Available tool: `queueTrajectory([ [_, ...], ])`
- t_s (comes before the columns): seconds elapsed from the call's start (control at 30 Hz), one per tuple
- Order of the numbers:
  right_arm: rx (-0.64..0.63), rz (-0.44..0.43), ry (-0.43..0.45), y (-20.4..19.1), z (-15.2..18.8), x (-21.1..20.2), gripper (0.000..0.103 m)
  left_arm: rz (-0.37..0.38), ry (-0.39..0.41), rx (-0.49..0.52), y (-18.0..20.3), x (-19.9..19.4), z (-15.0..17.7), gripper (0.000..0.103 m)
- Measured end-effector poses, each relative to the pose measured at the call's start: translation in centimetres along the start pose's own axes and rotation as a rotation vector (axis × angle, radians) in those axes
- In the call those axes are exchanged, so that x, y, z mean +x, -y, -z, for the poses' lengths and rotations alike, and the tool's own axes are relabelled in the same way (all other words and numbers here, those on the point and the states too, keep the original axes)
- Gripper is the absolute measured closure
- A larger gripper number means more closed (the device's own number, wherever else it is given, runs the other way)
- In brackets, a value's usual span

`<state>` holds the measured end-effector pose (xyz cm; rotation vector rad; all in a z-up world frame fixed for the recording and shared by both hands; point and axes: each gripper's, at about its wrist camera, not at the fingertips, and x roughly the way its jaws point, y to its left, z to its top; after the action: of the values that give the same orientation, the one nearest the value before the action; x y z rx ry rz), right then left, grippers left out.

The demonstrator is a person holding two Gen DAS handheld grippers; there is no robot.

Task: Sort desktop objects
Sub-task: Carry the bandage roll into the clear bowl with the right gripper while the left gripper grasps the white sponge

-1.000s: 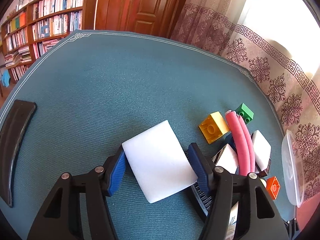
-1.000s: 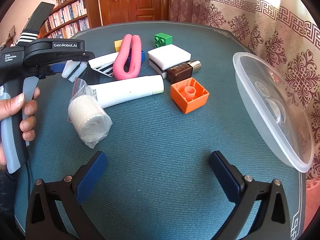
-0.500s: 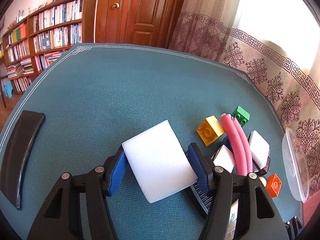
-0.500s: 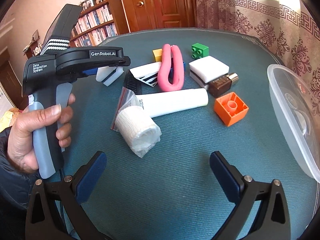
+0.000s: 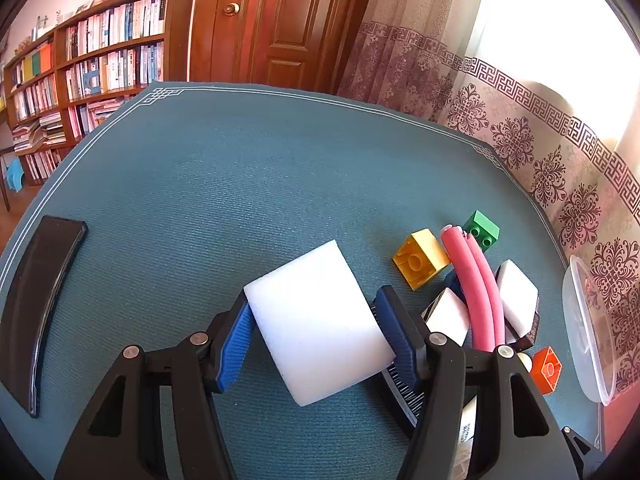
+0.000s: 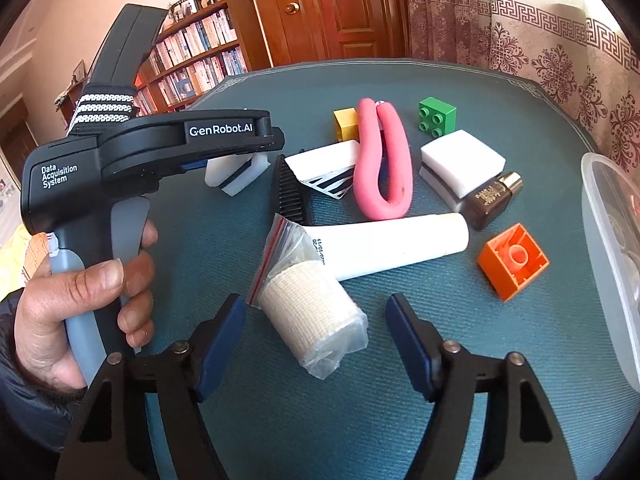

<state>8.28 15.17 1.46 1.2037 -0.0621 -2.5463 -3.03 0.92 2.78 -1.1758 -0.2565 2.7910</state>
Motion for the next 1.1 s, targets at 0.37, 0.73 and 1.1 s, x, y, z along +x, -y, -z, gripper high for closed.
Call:
queueTrajectory([
  [0.37,-0.010,0.000,0.003,-0.4,0.4,0.1,0.047,0.007,0.004,0.019,0.5,-0.2,0.3,0.039],
  [0.73,0.016,0.007,0.019,0.0,1.0,-1.5,0.048,0.010,0.022,0.034,0.9,-0.8,0.2,0.039],
  [1.1,0.039,0.018,0.041,0.5,1.3,-3.1,0.048,0.016,0.033,0.045,1.2,-1.2,0.2,0.039],
])
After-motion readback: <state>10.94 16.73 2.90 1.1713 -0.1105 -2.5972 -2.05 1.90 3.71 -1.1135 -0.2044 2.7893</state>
